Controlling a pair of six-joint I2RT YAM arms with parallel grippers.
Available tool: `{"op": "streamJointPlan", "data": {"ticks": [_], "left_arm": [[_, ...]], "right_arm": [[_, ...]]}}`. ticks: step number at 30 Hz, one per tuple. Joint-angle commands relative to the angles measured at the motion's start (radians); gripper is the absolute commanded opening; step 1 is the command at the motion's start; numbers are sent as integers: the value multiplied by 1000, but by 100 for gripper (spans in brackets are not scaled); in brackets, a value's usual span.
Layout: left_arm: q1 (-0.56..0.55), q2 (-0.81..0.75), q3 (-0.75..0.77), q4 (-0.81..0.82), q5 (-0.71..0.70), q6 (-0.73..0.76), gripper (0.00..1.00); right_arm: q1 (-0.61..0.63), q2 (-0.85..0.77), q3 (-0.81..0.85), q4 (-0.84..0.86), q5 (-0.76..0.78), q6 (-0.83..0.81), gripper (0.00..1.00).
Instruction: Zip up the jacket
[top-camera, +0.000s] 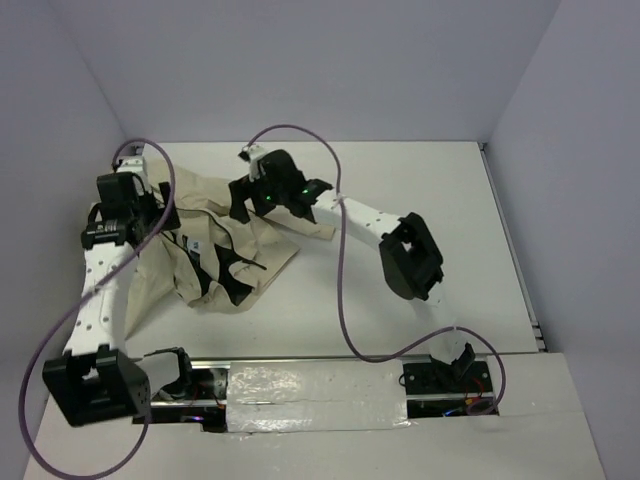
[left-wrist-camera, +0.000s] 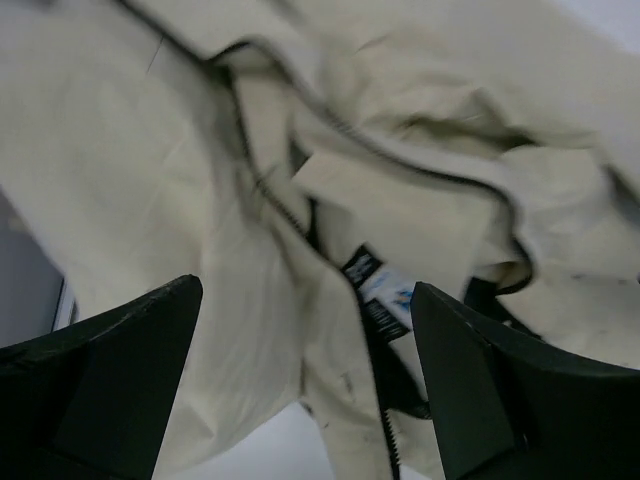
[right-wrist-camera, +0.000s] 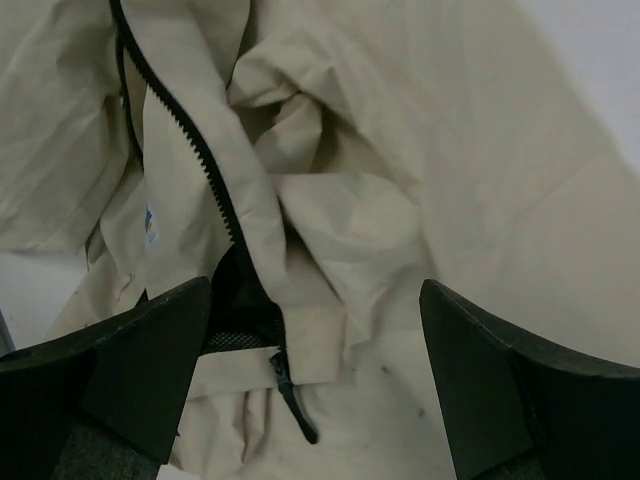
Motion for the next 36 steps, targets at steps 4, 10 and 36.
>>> {"op": "streamJointPlan", "data": {"ticks": [4, 10, 36], "left_arm": [[189, 164, 97, -248, -67, -17, 99], [195, 339, 15, -147, -83, 8, 99], [-398, 818, 385, 170, 226, 338, 67]], "right_arm": [[43, 153, 221, -61, 29, 71, 92], [51, 242, 229, -48, 86, 68, 89], [-213, -386, -779, 238, 106, 185, 25]]}}
